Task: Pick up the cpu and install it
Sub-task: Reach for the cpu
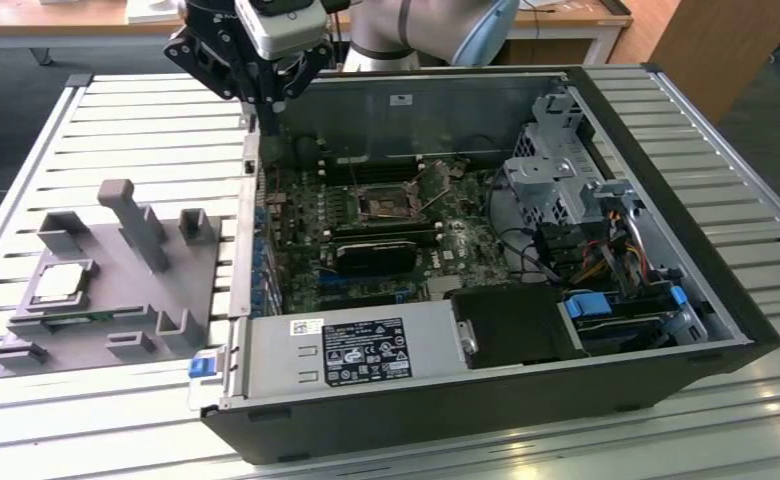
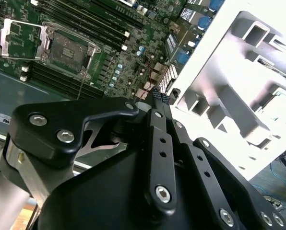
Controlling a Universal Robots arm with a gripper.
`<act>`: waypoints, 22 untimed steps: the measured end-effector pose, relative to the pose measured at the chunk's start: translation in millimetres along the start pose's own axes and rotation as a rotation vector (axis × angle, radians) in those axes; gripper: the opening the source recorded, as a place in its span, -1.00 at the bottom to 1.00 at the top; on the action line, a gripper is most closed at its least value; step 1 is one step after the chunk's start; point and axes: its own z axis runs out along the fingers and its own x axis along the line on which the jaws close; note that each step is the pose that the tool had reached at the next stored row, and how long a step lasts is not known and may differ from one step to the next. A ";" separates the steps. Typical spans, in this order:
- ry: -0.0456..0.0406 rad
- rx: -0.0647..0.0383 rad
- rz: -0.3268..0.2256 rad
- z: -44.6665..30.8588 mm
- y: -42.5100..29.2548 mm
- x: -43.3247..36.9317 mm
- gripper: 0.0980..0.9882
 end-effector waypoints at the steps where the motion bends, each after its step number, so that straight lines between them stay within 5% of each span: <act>1: 0.0002 0.000 0.000 0.0 0.0 0.5 -0.98; 22: 0.0028 0.000 0.000 1.2 -0.9 11.5 -0.98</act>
